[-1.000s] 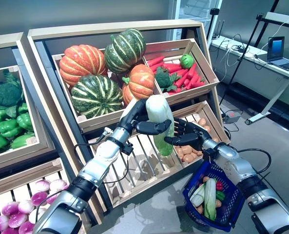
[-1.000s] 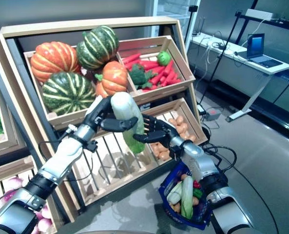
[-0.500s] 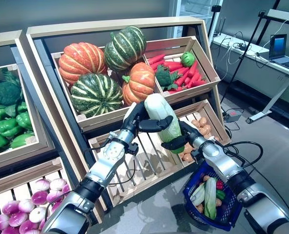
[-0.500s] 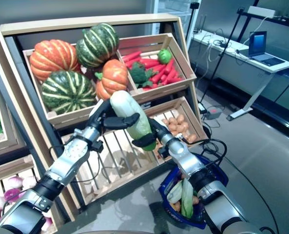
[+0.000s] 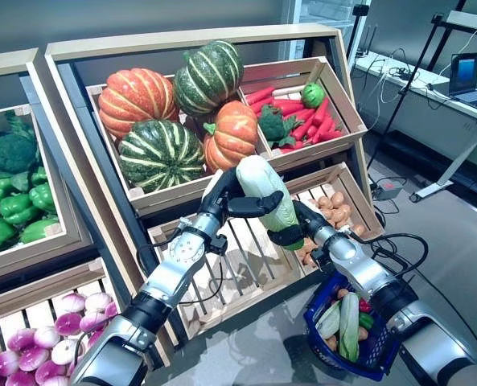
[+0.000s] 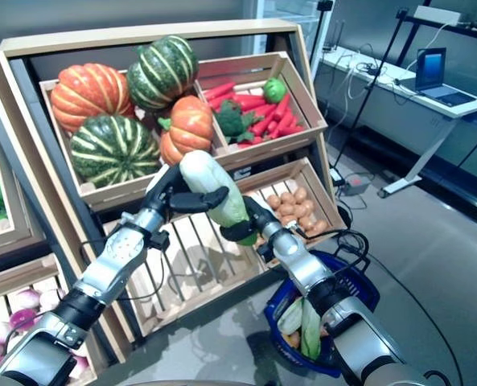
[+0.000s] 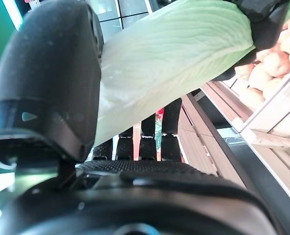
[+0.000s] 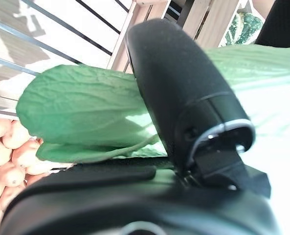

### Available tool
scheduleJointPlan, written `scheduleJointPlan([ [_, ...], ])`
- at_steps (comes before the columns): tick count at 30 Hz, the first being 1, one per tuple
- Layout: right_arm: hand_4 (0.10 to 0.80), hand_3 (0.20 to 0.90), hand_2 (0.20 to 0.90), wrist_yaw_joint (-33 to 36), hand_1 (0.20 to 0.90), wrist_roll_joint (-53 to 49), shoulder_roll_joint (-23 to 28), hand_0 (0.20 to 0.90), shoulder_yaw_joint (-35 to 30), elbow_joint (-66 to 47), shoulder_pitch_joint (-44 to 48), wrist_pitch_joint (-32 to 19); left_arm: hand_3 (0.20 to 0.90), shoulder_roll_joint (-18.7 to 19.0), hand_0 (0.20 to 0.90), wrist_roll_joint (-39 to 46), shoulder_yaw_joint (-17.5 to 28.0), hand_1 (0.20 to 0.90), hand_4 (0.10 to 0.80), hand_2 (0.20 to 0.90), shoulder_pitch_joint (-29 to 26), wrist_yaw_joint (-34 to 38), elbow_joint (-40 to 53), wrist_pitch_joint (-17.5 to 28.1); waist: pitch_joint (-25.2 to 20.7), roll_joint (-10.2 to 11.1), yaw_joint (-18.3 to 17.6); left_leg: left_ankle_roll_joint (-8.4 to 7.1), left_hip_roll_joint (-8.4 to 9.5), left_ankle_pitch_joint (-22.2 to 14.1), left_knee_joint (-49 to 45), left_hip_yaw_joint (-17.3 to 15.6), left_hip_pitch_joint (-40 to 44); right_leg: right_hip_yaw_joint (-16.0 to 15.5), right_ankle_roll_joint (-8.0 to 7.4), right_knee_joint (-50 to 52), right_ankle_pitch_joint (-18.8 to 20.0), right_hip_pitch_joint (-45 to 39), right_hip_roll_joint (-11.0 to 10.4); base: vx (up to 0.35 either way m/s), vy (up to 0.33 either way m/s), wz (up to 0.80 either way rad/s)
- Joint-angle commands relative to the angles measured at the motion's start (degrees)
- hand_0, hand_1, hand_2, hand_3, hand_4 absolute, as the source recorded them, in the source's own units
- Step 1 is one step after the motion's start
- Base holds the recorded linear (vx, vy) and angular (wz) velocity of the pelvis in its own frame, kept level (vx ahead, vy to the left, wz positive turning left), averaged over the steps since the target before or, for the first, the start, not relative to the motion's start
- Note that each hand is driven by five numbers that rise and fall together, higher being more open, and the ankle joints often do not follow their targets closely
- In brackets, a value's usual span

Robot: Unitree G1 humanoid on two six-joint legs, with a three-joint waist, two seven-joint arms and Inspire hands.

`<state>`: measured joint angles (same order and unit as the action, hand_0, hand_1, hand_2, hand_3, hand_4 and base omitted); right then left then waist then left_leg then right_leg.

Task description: Put vegetables into the basket

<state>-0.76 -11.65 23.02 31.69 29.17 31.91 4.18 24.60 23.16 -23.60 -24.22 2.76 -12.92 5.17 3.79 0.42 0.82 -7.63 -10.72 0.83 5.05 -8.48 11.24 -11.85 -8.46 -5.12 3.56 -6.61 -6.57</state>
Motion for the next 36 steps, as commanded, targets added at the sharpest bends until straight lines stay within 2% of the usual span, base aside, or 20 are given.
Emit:
scheduleJointPlan([
  [1, 0.400, 0.300, 0.300, 6.65, 0.300, 0.11, -3.24, 0.300, -4.29, -4.40, 11.25, -8.59, 0.300, -8.36, 0.300, 5.21, -5.56, 0.300, 0.400, 0.300, -9.55, -7.00, 12.20, 5.67, -1.58, 1.76, -0.70, 2.77, 2.84, -0.67, -0.05, 1.42, -1.94, 2.22, 1.99, 0.12, -1.59, -3.19, -1.16, 0.000, 0.000, 0.00],
  [3, 0.400, 0.300, 0.300, 7.23, 0.300, -0.55, -2.63, 0.300, -4.89, -4.74, 10.66, -8.52, 0.300, -7.80, 0.300, 5.25, -5.15, 0.300, 0.400, 0.300, -8.93, -7.04, 11.57, 5.44, -1.60, 1.78, -0.70, 2.78, 2.83, -0.66, -0.05, 1.35, -1.90, 2.18, 2.01, 0.12, -1.58, -3.18, -1.11, 0.000, 0.000, 0.00],
  [4, 0.400, 0.300, 0.300, 7.21, 0.300, -1.19, -2.26, 0.300, -5.37, -4.89, 10.33, -8.35, 0.465, -7.53, 0.465, 5.17, -4.86, 0.465, 0.510, 0.465, -8.61, -6.78, 11.53, 5.39, -1.57, 1.79, -0.70, 2.77, 2.79, -0.61, -0.05, 1.31, -1.87, 2.16, 2.02, 0.12, -1.51, -3.18, -1.11, 0.000, 0.000, 0.00],
  [5, 0.400, 0.300, 0.300, 7.24, 0.300, -1.69, -2.01, 0.300, -5.64, -4.95, 10.19, -8.30, 0.834, -7.38, 0.834, 5.24, -4.74, 0.834, 0.756, 0.834, -8.44, -7.02, 11.39, 5.40, -1.52, 1.77, -0.71, 2.79, 2.78, -0.58, -0.05, 1.26, -1.86, 2.15, 2.06, 0.12, -1.48, -3.18, -1.10, 0.000, 0.000, 0.00],
  [6, 0.400, 0.300, 0.300, 7.56, 0.300, -1.91, -1.98, 0.300, -5.86, -4.87, 10.03, -8.36, 0.900, -7.31, 0.900, 4.92, -4.64, 0.900, 0.800, 0.900, -8.35, -6.93, 11.45, 5.04, -1.46, 1.75, -0.71, 2.77, 2.75, -0.54, -0.05, 1.24, -1.84, 2.13, 2.08, 0.12, -1.43, -3.17, -1.09, 0.000, 0.000, 0.00],
  [13, 0.400, 0.300, 0.300, 6.88, 0.300, -0.86, -1.07, 0.300, -7.24, -5.38, 8.30, -7.92, 0.900, -6.21, 0.900, 2.57, -3.80, 0.900, 0.800, 0.900, -7.07, -7.33, 10.66, 5.72, -1.58, 1.78, -0.79, 2.70, 2.61, -0.57, -0.05, 1.00, -1.89, 2.02, 1.91, 0.12, -1.30, -2.99, -1.12, 0.003, -0.006, 0.00],
  [16, 0.400, 0.300, 0.300, 7.26, 0.300, -0.32, 0.23, 0.300, -8.52, -7.74, 5.32, -6.74, 0.900, -3.17, 0.900, -2.55, -2.08, 0.900, 0.800, 0.900, -4.28, -7.51, 9.66, 6.20, -1.51, 1.95, -0.86, 2.83, 2.64, -0.43, -0.05, 0.68, -2.02, 2.10, 1.84, 0.12, -1.16, -2.67, -1.20, 0.021, -0.046, -0.01],
  [26, 0.400, 0.300, 0.300, 9.88, 0.300, -0.41, 4.39, 0.300, -14.01, -8.20, -3.63, -6.44, 0.900, 1.48, 0.900, 0.00, 1.74, 0.900, 0.800, 0.900, 3.39, -12.33, 7.51, 6.09, 0.11, 1.55, -0.66, 2.82, 2.56, -0.23, -0.05, 0.21, -2.47, 1.84, 1.54, 0.12, -0.75, -1.96, -1.46, 0.002, -0.004, 0.00],
  [32, 0.400, 0.300, 0.300, 11.87, 0.300, -2.48, 6.35, 0.300, -18.95, -5.12, -11.24, -5.95, 0.900, 3.01, 0.900, -0.53, 5.18, 0.900, 0.800, 0.900, 7.77, -11.97, 6.43, 6.85, 0.46, 1.30, -0.89, 2.75, 2.39, -0.36, -0.05, -0.38, -2.23, 1.55, 1.31, 0.12, -0.67, -2.04, -1.61, 0.000, 0.000, 0.00],
  [36, 0.400, 0.300, 0.300, 14.56, 0.300, -6.78, 5.57, 0.300, -22.37, 1.22, -15.07, -5.20, 0.900, 3.27, 0.900, -2.56, 7.89, 0.900, 0.800, 0.900, 10.68, -8.88, 5.39, 6.78, 1.32, 1.06, -0.66, 2.76, 2.04, -0.12, -0.05, -1.02, -1.81, 1.27, 1.58, 0.84, -0.89, -2.17, -1.70, 0.000, 0.000, 0.00],
])
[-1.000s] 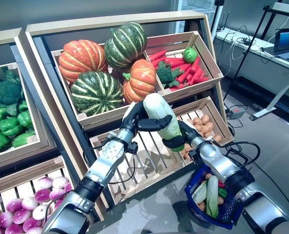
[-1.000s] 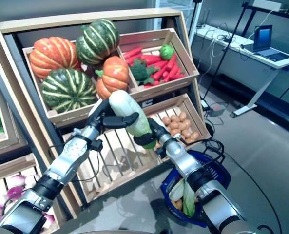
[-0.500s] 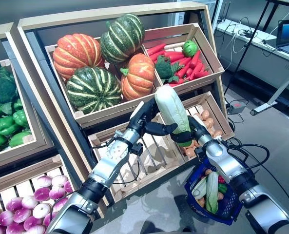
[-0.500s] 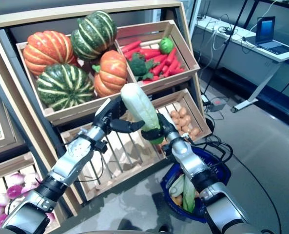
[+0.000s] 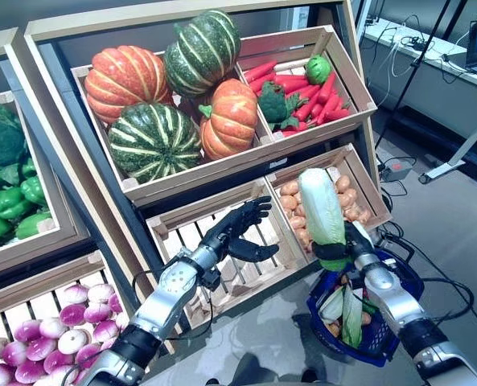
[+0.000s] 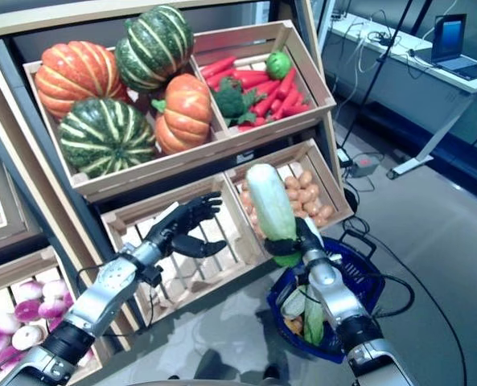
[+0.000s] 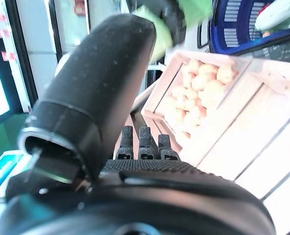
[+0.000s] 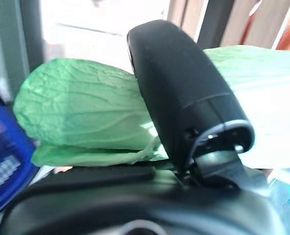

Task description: Put vegetables into the basket

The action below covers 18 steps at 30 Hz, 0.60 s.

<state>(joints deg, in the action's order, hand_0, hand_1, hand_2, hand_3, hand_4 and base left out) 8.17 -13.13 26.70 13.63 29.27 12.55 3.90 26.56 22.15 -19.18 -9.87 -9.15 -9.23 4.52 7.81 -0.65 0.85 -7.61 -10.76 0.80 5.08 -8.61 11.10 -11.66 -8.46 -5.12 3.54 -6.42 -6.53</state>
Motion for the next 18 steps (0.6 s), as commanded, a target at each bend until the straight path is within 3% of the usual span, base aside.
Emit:
scheduleJointPlan([
  [1, 0.400, 0.300, 0.300, 6.16, 0.300, -7.13, 1.89, 0.300, -5.19, 3.05, 3.57, -4.96, 0.900, 1.69, 0.900, -1.59, 3.80, 0.900, 0.800, 0.900, -3.00, 3.71, 1.09, 7.85, -2.03, 1.97, -0.57, 2.72, 1.93, 0.23, -0.12, -1.00, -1.54, 1.08, 1.71, 2.13, -1.32, -2.01, -1.82, 0.000, 0.000, 0.00],
  [11, 0.400, 0.300, 0.300, 6.28, 0.300, -17.82, 3.77, 0.300, -11.66, 23.28, 6.31, -8.56, 0.900, 3.00, 0.900, -0.19, 3.93, 0.900, 0.800, 0.900, -3.79, 6.43, -2.72, 8.95, 4.31, 1.56, 1.93, 2.56, 1.65, -1.50, -10.35, 1.25, -8.44, -0.20, 2.34, 11.64, -4.38, 2.95, -3.36, -0.096, -0.031, 0.02],
  [15, 0.400, 0.300, 0.300, 7.05, 0.300, -19.97, 5.47, 0.300, -10.64, 29.95, 13.29, -9.35, 0.900, 3.83, 0.900, 2.78, 2.41, 0.900, 0.800, 0.900, -8.92, 8.64, -4.16, 11.55, 11.17, 0.74, 2.19, 2.19, 0.51, -4.83, -23.23, 2.21, -18.01, -1.35, 3.29, 22.78, -7.33, 10.35, -5.68, -0.368, 0.008, 0.10],
  [18, 0.400, 0.300, 0.300, 7.23, 0.300, -22.00, 6.08, 0.300, -10.57, 32.13, 15.36, -9.71, 0.900, 4.49, 0.900, 4.43, 1.29, 0.900, 0.800, 0.900, -10.72, 10.04, -3.02, 12.84, 14.55, 0.33, 1.90, 3.05, -0.11, -9.88, -34.80, 2.49, -25.78, -1.05, 4.60, 32.95, -10.83, 16.83, -7.75, -0.201, 0.009, 0.07],
])
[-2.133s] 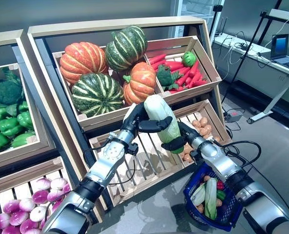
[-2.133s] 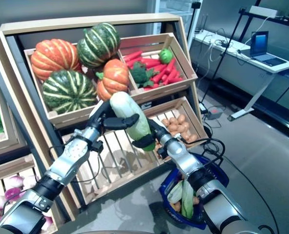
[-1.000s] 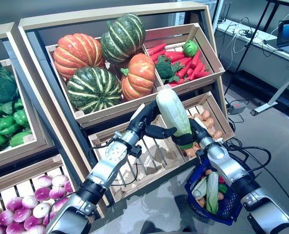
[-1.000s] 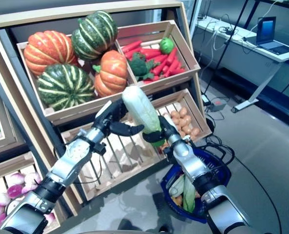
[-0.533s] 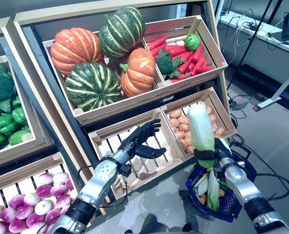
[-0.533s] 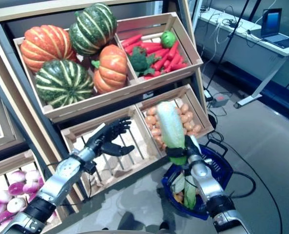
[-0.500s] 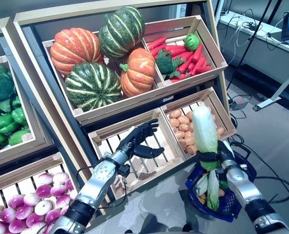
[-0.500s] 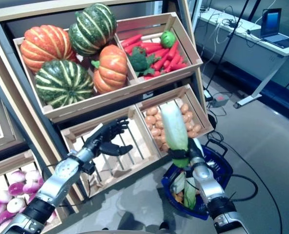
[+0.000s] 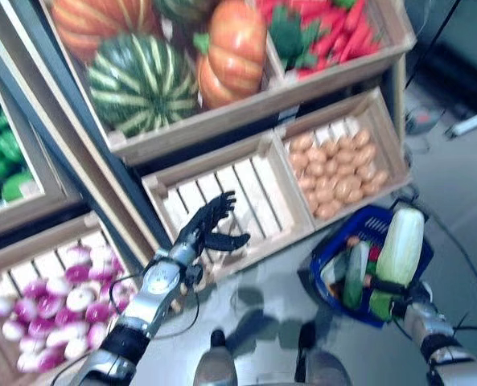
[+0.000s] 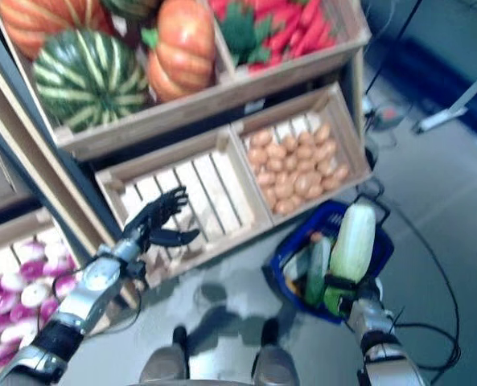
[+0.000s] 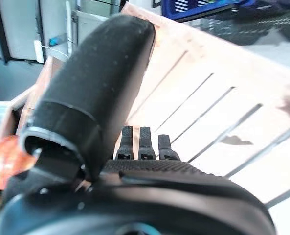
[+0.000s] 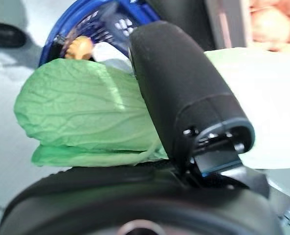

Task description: Put vegetables into the basket

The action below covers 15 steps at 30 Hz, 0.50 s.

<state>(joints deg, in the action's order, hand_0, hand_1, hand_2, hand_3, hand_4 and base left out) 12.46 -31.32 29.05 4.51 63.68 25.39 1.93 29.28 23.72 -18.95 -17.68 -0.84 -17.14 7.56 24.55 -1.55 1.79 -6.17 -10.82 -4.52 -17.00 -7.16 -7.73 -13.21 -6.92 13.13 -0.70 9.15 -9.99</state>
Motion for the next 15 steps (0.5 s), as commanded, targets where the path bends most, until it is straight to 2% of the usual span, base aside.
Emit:
scheduleJointPlan([
  [1, 0.400, 0.300, 0.300, 2.71, 0.300, -4.33, 4.05, 0.300, -1.78, -1.49, 2.77, -8.01, 0.900, 1.79, 0.900, 3.40, 0.92, 0.900, 0.800, 0.900, -2.99, 1.62, 4.98, 10.18, -1.53, 0.99, 0.97, 1.93, -0.21, -6.16, -15.45, 1.37, -8.39, 0.72, 3.33, 17.63, -7.92, 2.51, -4.82, -0.152, 0.020, 0.07],
  [3, 0.400, 0.300, 0.300, 1.17, 0.300, -5.64, 5.20, 0.300, -3.54, 0.50, 3.67, -8.04, 0.900, 1.81, 0.900, 5.20, 0.75, 0.900, 0.800, 0.900, -3.42, 1.10, 5.74, 11.06, 0.38, 0.22, 0.71, 3.15, -0.15, -9.79, -23.10, 2.35, -13.56, 1.40, 3.90, 25.98, -10.54, 7.91, -6.84, -0.159, 0.036, 0.15],
  [6, 0.400, 0.300, 0.300, 0.54, 0.300, -5.86, 6.02, 0.300, -3.88, 1.39, 4.50, -7.63, 0.900, 1.85, 0.900, 5.41, 0.24, 0.900, 0.800, 0.900, -3.95, 1.20, 6.10, 11.52, 1.14, -0.15, 0.51, 3.53, -0.05, -11.62, -27.30, 2.53, -16.57, 1.68, 4.08, 30.14, -11.85, 11.09, -7.97, -0.124, 0.018, 0.18],
  [9, 0.400, 0.300, 0.300, -4.50, 0.300, -9.94, 8.99, 0.300, -4.75, 3.14, 7.33, -4.73, 0.900, 2.41, 0.900, 5.81, -1.80, 0.900, 0.800, 0.900, -4.82, 1.47, 7.50, 12.49, 3.25, -0.93, 0.09, 4.61, 0.62, -16.15, -37.02, 3.26, -22.91, 3.69, 4.21, 39.90, -14.89, 19.24, -10.49, -0.132, -0.026, 0.12],
  [10, 0.400, 0.300, 0.300, -4.87, 0.300, -10.11, 9.35, 0.300, -4.74, 3.20, 7.79, -4.09, 0.900, 2.53, 0.900, 5.78, -2.00, 0.900, 0.800, 0.900, -4.98, 1.63, 7.68, 12.70, 3.21, -1.01, 0.07, 4.81, 0.70, -16.76, -38.13, 3.26, -23.88, 4.05, 4.22, 41.02, -15.37, 20.49, -10.70, -0.097, -0.032, 0.09],
  [11, 0.400, 0.300, 0.300, -5.20, 0.300, -10.32, 9.89, 0.300, -4.59, 3.29, 8.29, -3.76, 0.900, 2.79, 0.900, 5.73, -2.23, 0.900, 0.800, 0.900, -5.12, 1.89, 8.09, 13.17, 3.64, -1.18, 0.01, 4.80, 0.89, -17.36, -39.77, 3.50, -25.01, 4.39, 4.24, 42.37, -15.72, 21.85, -10.95, -0.046, -0.023, 0.08],
  [12, 0.400, 0.300, 0.300, -5.98, 0.300, -10.49, 10.94, 0.300, -4.34, 3.27, 9.12, -3.09, 0.900, 3.25, 0.900, 5.86, -2.69, 0.900, 0.800, 0.900, -5.30, 2.58, 8.82, 14.05, 4.25, -1.54, -0.13, 4.46, 0.97, -19.87, -42.90, 3.98, -26.42, 4.99, 3.78, 45.13, -17.72, 23.60, -11.30, -0.062, -0.014, 0.04],
  [15, 0.400, 0.300, 0.300, -7.98, 0.300, -12.45, 13.84, 0.300, -4.02, 4.46, 12.50, -1.42, 0.900, 2.99, 0.900, 6.84, -3.24, 0.900, 0.800, 0.900, -6.03, 3.96, 9.59, 15.12, 5.13, -2.64, -0.81, 4.49, 0.90, -22.68, -49.88, 4.14, -31.85, 6.55, 4.32, 50.96, -20.00, 29.60, -11.89, -0.110, 0.017, 0.01],
])
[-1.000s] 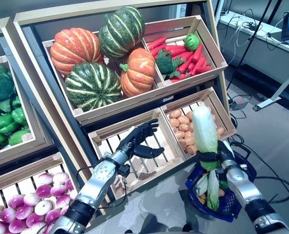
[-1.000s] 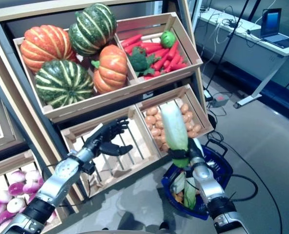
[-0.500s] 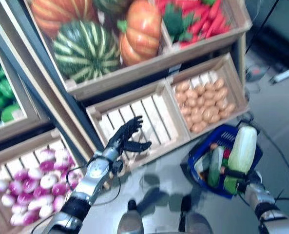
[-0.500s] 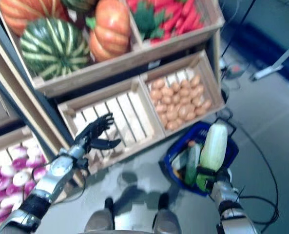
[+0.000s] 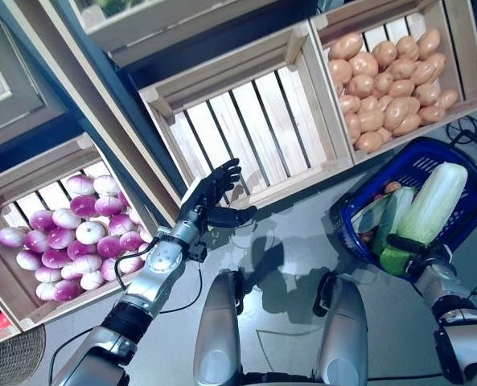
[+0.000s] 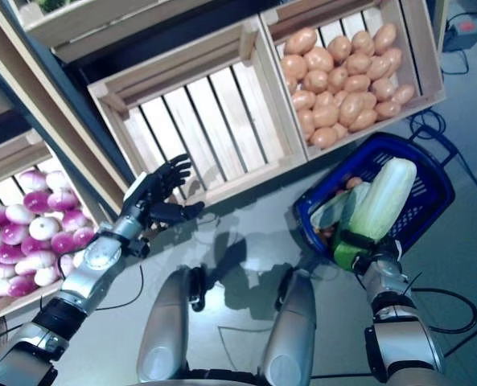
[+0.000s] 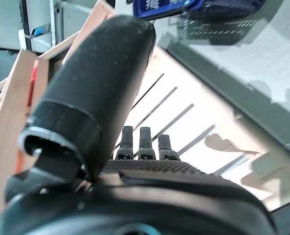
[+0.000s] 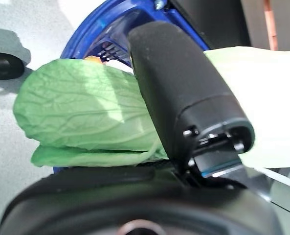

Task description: Put vegetables into the basket

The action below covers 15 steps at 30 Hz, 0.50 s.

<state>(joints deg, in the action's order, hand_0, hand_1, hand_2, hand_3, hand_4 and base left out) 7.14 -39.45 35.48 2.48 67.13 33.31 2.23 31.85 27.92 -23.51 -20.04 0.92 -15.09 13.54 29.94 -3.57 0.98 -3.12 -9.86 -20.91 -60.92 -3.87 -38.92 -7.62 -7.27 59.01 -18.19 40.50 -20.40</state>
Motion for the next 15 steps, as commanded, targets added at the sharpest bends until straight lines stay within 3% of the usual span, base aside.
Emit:
scheduleJointPlan([
  [1, 0.400, 0.300, 0.300, -3.13, 0.300, -5.13, 8.26, 0.300, -2.09, 1.27, 5.59, -1.54, 0.900, 0.14, 0.900, 3.42, 1.30, 0.900, 0.800, 0.900, -3.68, 2.60, 7.95, 9.18, -0.36, -1.00, -0.26, 1.58, 0.07, -7.30, -8.08, 0.77, -2.40, 1.58, 4.75, 6.92, -3.26, 0.34, -1.52, -0.073, 0.023, -0.03],
  [2, 0.450, 0.375, 0.375, -2.98, 0.375, -5.90, 8.85, 0.375, -2.26, 1.27, 6.54, -1.54, 0.900, 0.06, 0.900, 3.79, 1.20, 0.900, 0.800, 0.900, -3.78, 2.76, 8.36, 9.19, -0.29, -1.31, -0.36, 1.55, 0.26, -7.99, -9.52, 0.74, -3.57, 2.02, 4.82, 8.18, -3.79, 1.67, -1.58, -0.078, 0.016, -0.06],
  [3, 0.800, 0.900, 0.900, -2.69, 0.900, -6.35, 9.37, 0.900, -2.46, 1.22, 7.19, -1.55, 0.900, 0.01, 0.900, 3.87, 1.05, 0.900, 0.800, 0.900, -3.73, 2.89, 8.80, 9.33, -0.18, -1.55, -0.49, 1.58, 0.37, -8.41, -10.63, 0.67, -4.42, 2.26, 4.87, 9.13, -4.07, 2.70, -1.59, -0.079, 0.007, -0.03],
  [9, 0.800, 0.900, 0.900, -1.40, 0.900, -9.73, 11.96, 0.900, -3.21, 1.04, 11.17, -1.44, 0.900, 0.40, 0.900, 4.49, 0.15, 0.900, 0.800, 0.900, -3.79, 3.64, 10.06, 11.14, -0.50, -2.29, -0.81, 1.73, 0.49, -10.19, -15.45, 1.29, -9.17, 3.63, 5.15, 14.31, -5.74, 8.15, -1.05, -0.058, 0.012, 0.03],
  [15, 0.800, 0.900, 0.900, -1.34, 0.900, -10.57, 13.32, 0.900, -4.32, 0.75, 10.92, -2.43, 0.900, 1.60, 0.900, 5.82, 0.21, 0.900, 0.800, 0.900, -4.51, 2.55, 9.98, 11.54, -2.08, -1.39, -0.57, 1.25, 0.02, -10.90, -16.39, 1.99, -9.70, 3.48, 4.94, 15.32, -6.27, 8.54, -0.61, 0.012, -0.001, 0.02],
])
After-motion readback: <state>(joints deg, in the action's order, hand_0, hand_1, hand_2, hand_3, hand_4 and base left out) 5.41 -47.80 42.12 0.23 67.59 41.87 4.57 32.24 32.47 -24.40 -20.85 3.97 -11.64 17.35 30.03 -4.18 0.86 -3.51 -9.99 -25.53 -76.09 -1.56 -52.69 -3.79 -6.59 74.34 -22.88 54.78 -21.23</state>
